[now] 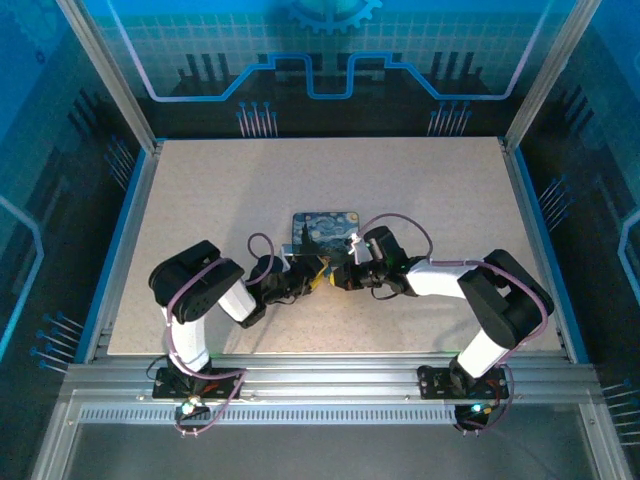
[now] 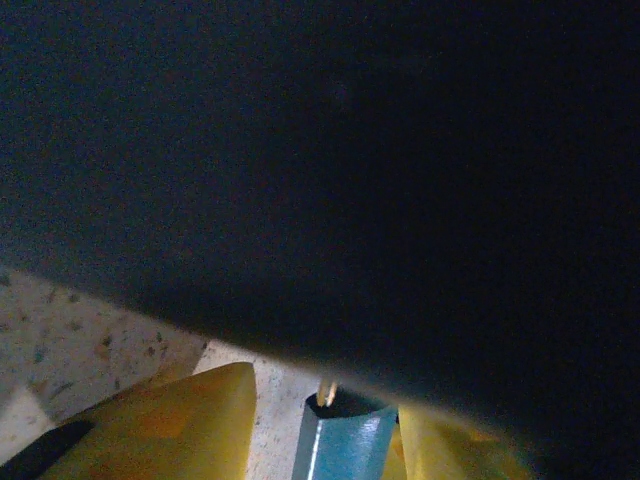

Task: Unlock the padlock with the key

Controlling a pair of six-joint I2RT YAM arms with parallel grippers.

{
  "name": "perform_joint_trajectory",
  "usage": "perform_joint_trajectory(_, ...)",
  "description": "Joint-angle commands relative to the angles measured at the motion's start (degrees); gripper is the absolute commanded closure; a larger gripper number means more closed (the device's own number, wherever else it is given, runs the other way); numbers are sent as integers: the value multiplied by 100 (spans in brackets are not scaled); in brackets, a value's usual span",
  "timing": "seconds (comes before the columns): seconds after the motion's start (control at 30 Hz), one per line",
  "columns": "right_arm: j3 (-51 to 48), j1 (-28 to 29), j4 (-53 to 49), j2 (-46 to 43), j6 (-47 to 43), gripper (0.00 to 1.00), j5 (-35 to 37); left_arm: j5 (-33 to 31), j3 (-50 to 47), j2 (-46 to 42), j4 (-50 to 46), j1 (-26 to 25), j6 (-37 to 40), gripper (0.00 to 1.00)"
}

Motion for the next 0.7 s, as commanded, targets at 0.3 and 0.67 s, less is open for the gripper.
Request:
perform_joint_trajectory(0.3, -62, 86, 477, -119, 467, 100, -214, 121, 69, 190, 195, -184, -160, 69)
perform_joint_trajectory(0.67, -184, -15, 379, -372, 491, 91, -83, 103, 48, 169, 234, -186, -131, 90)
